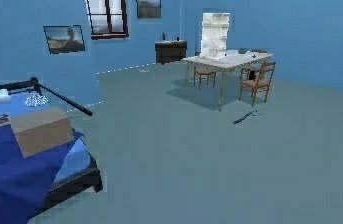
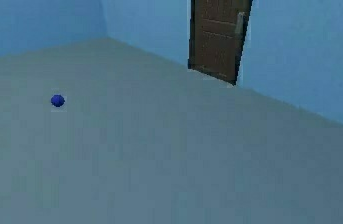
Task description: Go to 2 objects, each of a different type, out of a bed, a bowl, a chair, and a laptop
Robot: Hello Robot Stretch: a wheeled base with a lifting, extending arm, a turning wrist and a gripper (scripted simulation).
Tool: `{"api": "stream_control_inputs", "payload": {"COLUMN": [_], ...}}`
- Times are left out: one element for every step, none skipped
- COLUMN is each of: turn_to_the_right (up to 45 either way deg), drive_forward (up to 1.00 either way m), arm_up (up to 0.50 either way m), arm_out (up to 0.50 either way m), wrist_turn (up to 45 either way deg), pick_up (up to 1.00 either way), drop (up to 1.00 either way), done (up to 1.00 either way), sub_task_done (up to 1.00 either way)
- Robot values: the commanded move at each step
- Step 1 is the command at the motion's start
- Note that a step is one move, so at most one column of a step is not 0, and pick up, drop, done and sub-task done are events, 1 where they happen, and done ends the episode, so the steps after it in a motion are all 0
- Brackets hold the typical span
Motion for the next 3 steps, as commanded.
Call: {"api": "stream_control_inputs", "payload": {"turn_to_the_right": [-42.0, 0.0, 0.0], "drive_forward": [0.0, 0.75, 0.0], "arm_up": [0.0, 0.0, 0.0], "arm_out": [0.0, 0.0, 0.0], "wrist_turn": [0.0, 0.0, 0.0], "pick_up": [0.0, 0.0, 0.0], "drop": [0.0, 0.0, 0.0], "done": [0.0, 0.0, 0.0], "sub_task_done": [0.0, 0.0, 1.0]}}
